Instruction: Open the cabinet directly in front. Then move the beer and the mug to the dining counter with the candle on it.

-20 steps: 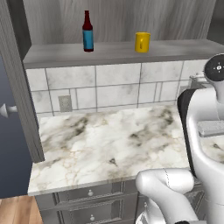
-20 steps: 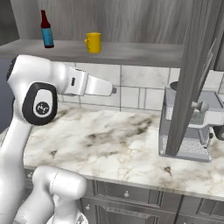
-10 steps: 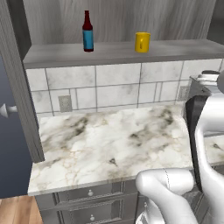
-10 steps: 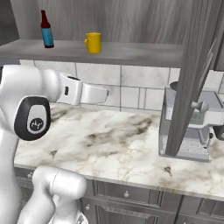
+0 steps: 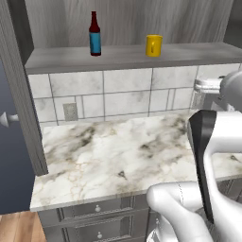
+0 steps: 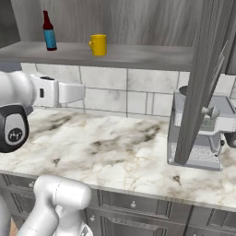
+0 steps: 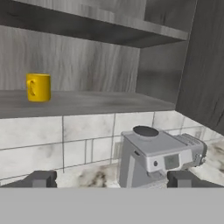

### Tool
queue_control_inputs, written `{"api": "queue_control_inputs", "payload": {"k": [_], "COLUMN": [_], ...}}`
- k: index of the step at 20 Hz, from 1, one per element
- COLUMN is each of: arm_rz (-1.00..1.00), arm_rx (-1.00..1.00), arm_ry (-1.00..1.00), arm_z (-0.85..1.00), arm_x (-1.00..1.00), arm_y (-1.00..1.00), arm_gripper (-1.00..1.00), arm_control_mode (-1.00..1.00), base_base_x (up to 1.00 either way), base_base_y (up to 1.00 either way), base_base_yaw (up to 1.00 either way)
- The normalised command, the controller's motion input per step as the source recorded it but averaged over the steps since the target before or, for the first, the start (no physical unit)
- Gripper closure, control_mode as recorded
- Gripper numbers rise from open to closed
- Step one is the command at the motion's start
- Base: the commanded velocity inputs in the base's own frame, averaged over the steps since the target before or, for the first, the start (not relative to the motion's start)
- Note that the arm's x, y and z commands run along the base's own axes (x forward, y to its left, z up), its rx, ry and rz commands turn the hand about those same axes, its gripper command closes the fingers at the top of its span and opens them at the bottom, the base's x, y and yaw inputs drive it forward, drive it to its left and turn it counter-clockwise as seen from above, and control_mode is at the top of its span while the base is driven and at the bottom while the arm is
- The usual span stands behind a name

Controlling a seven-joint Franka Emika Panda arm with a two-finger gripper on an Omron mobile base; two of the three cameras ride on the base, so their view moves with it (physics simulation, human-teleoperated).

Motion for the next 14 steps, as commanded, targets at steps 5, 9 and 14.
{"api": "queue_control_inputs", "payload": {"k": [5, 9, 14], "arm_rz": [0.1, 0.0, 0.0], "arm_rx": [0.0, 0.0, 0.0], "arm_ry": [0.0, 0.0, 0.0], "arm_z": [0.24, 0.0, 0.0], "arm_x": [0.0, 0.0, 0.0], "arm_y": [0.86, 0.0, 0.0], "arm_gripper": [-1.0, -1.0, -1.0], "arm_control_mode": [-1.0, -1.0, -1.0], "base_base_x": [0.0, 0.0, 0.0], "base_base_y": [0.0, 0.0, 0.0], "base_base_yaw": [0.0, 0.0, 0.0]}}
